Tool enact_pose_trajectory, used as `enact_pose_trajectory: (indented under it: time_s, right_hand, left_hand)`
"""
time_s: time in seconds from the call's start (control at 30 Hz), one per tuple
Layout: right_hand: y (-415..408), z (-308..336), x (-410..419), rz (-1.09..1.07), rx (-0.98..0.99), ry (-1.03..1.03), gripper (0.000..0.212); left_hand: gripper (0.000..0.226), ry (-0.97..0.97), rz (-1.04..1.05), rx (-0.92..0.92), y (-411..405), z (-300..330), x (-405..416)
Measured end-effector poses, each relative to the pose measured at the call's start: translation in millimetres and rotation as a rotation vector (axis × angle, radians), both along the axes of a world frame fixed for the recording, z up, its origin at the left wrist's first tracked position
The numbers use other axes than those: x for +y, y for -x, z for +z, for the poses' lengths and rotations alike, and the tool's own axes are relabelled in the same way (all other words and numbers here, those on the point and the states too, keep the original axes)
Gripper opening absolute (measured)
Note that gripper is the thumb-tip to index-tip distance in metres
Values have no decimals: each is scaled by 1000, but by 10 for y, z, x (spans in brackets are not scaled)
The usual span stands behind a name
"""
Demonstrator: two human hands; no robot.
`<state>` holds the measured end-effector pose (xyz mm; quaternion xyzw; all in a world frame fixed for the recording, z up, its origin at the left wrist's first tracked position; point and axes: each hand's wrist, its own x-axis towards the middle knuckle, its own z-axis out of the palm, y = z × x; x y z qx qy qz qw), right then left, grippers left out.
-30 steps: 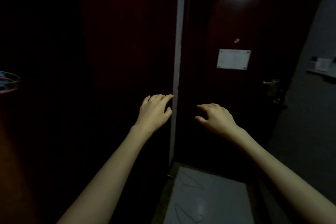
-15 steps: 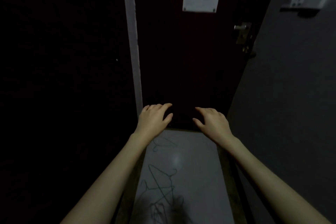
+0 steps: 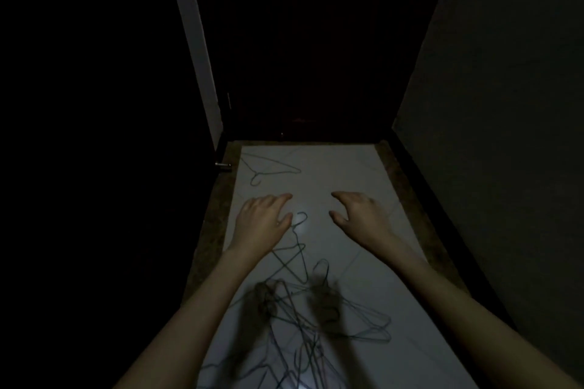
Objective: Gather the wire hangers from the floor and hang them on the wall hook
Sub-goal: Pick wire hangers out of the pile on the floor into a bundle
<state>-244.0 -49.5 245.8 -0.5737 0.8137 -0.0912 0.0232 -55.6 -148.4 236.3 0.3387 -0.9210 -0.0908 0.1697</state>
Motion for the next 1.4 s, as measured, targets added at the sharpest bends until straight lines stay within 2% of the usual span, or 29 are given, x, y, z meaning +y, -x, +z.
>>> enact_pose_trajectory:
  time_s: [0.13, 0.33, 0.5, 0.6, 0.77, 0.8, 0.9, 1.0, 1.1, 1.2, 1.3, 1.4]
  right_hand:
    - [8, -1203, -64, -5, -16, -15, 51]
    - [58, -2574, 44, 1, -81, -87, 52]
    - [211, -3280, 213, -24, -172, -193, 53]
    - [313, -3580, 221, -94, -292, -202, 52]
    - [378, -3988, 164, -176, -461, -177, 53]
    - [390, -4052, 147, -201, -530, -161, 50]
    - [385, -4127, 84, -275, -556, -118, 31]
    - [388, -4186, 35, -335, -678, 24, 19]
    - [386, -4157, 54, -371, -784, 113, 11]
    - [334, -4067, 112, -391, -910, 177, 12]
    - [280, -3961, 162, -426, -950, 206, 13]
    - [254, -3824, 202, -413, -906, 258, 13]
  left_hand:
    - [60, -19, -1, 8, 13, -1130, -66]
    - [45, -148, 9, -2, 0, -2343, -10]
    - [46, -248, 50, 23, 96, -2933, 100]
    - [47, -298, 37, 67, 245, -3124, 107]
    - [45, -446, 77, 106, 372, -3511, 168]
    - [44, -480, 91, 110, 365, -3585, 186]
    - [42, -572, 132, 110, 299, -3781, 229]
    - [42, -653, 190, 119, 202, -3934, 237]
    - [42, -746, 216, 219, 161, -3980, 213]
    - [45, -834, 224, 341, 206, -3916, 227]
    - [47, -984, 246, 474, 290, -3857, 291]
    - [49, -1125, 252, 572, 380, -3820, 373]
